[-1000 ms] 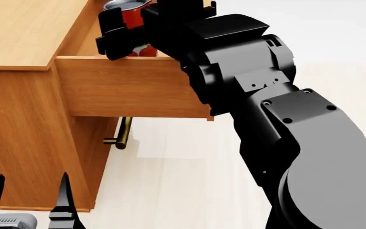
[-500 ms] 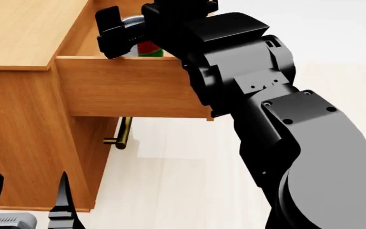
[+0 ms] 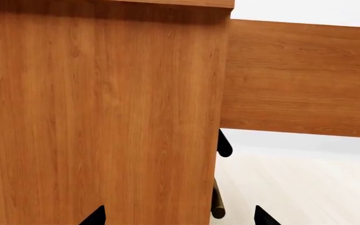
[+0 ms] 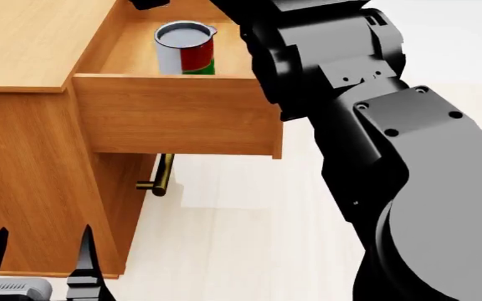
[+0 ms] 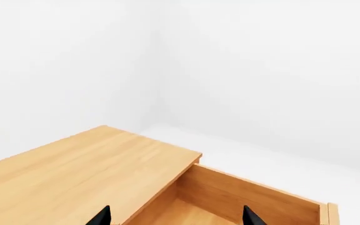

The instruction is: Put the ketchup in the top drawer of the cabinet.

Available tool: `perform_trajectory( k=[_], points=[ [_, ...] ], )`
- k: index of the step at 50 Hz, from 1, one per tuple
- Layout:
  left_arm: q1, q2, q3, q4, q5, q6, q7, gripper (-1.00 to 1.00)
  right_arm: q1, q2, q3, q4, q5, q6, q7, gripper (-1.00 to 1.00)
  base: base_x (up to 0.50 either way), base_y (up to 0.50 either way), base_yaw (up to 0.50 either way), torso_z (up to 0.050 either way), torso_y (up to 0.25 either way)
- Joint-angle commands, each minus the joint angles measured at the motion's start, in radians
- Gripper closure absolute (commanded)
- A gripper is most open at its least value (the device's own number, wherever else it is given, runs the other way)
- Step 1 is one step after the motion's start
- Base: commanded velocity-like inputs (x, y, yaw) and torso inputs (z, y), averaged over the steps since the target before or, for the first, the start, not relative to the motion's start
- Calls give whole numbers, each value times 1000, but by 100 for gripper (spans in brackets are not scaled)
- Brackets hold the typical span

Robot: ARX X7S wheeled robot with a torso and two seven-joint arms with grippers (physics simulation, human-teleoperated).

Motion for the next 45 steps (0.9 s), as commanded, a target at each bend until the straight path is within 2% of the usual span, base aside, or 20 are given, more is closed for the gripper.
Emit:
perform_trajectory(
  k=[1,19,20,21,23,26,34,45],
  points=[
    [-5,0,3,-3,-3,-1,0,-100,51,0,-11,23,51,-44,29,-100,0,0,0,0,0],
    [-11,0,11,-3,-9,2,3,-100,109,3,-33,62,107,-116,0,-100,0,0,0,0,0],
    [-11,0,11,-1,-10,-1,2,-100,108,27,-32,16,105,-121,16,-100,0,0,0,0,0],
    [-12,0,12,-1,-9,-2,2,-100,105,122,-37,-134,91,-144,108,-100,0,0,0,0,0],
    [-12,-1,13,0,-9,-1,2,-100,99,244,-40,-395,76,-169,221,-100,0,0,0,0,0],
    [-14,-1,15,5,-10,-5,0,-100,92,358,-45,-595,60,-184,314,-100,0,0,0,0,0],
    [-15,-2,16,-1,-8,0,0,-100,34,584,-39,-941,31,-258,475,-100,0,0,0,0,0],
    [-16,-7,14,7,-12,-1,-4,-100,-31,776,-47,-1252,-114,-385,689,-100,0,0,0,0,0]
  ],
)
